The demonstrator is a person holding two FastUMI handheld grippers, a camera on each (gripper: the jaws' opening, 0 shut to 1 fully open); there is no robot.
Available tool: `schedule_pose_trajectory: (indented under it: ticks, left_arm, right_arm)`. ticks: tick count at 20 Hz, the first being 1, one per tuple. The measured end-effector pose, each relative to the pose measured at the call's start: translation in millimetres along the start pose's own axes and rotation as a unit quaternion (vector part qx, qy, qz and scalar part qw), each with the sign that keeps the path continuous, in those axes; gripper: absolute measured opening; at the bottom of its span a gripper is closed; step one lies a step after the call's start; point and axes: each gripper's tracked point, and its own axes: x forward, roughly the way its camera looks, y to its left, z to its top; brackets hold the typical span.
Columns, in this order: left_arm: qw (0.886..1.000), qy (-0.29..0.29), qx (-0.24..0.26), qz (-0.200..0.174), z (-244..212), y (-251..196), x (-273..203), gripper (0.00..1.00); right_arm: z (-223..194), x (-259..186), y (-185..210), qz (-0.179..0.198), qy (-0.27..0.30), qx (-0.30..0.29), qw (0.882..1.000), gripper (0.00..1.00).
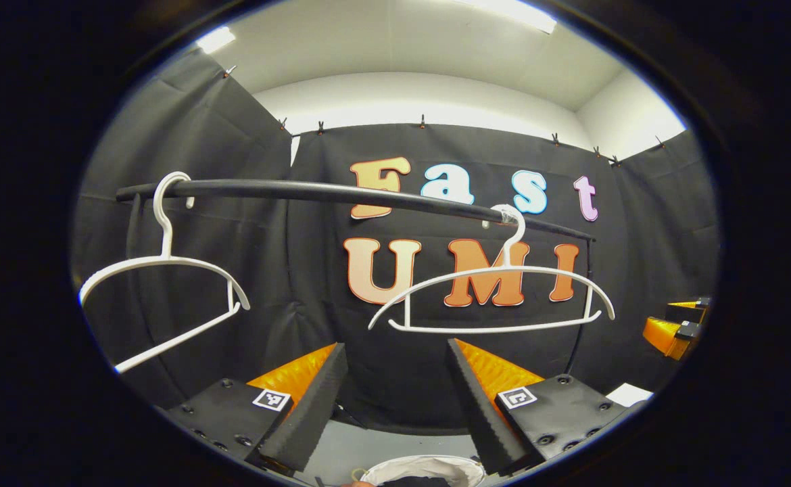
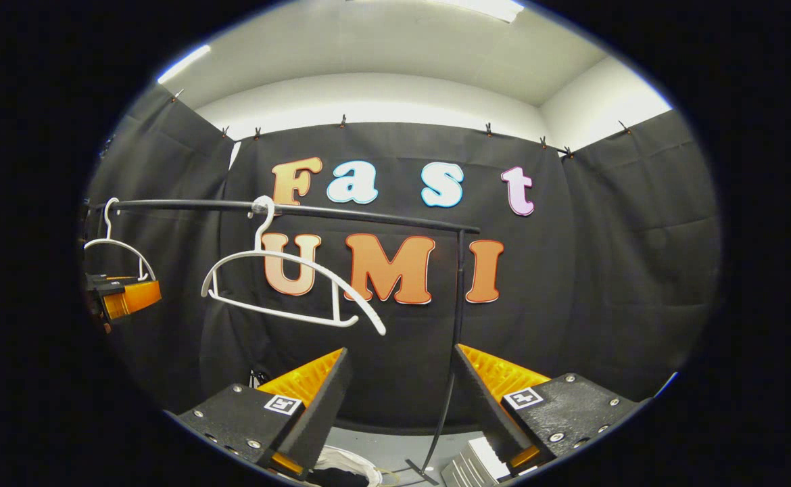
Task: Grasp the clothes on the hanger with both hands and then place them into the laundry hamper below.
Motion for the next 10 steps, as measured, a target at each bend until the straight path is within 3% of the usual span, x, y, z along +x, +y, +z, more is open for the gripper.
schedule_pose_trajectory:
  ticks: [10]
  left_arm:
    - [0.999,0.000,-0.011,0.048,4.4,-6.4,-11.5,0.95]
  right_arm:
    - [-17.0,3.0,-28.4,0.018,0.016,0.007,1.000,1.00]
